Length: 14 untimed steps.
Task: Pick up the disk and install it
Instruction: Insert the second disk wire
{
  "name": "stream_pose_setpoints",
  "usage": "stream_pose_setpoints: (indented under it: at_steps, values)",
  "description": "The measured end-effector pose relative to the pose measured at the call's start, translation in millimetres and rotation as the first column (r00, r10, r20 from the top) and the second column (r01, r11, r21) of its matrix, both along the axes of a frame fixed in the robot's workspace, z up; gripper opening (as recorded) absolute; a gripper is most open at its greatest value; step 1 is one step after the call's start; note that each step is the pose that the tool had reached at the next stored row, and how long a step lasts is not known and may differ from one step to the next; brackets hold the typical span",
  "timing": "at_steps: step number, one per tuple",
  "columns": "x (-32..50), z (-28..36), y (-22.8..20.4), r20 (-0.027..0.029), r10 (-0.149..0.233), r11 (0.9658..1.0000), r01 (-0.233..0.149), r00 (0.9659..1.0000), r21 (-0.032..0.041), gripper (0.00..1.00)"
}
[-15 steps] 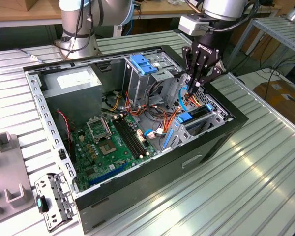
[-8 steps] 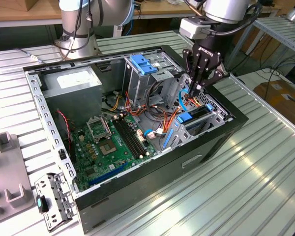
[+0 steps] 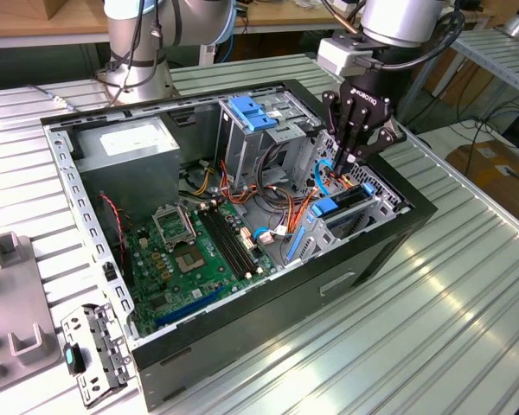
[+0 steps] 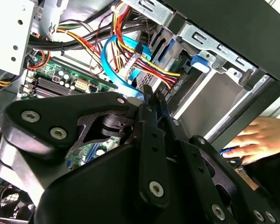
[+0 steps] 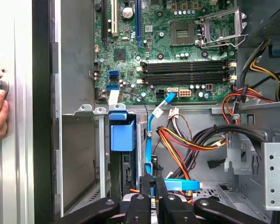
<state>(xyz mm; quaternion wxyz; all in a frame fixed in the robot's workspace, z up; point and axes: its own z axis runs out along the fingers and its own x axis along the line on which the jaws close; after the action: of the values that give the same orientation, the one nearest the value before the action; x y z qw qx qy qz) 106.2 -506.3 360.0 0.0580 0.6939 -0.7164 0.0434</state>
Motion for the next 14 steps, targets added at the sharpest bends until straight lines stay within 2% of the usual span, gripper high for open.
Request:
stream_pose_setpoints:
  at_steps: [14]
  values:
    - [0.0, 0.0, -1.1, 0.0, 0.0, 1.0, 0.0, 1.0, 0.0, 0.16]
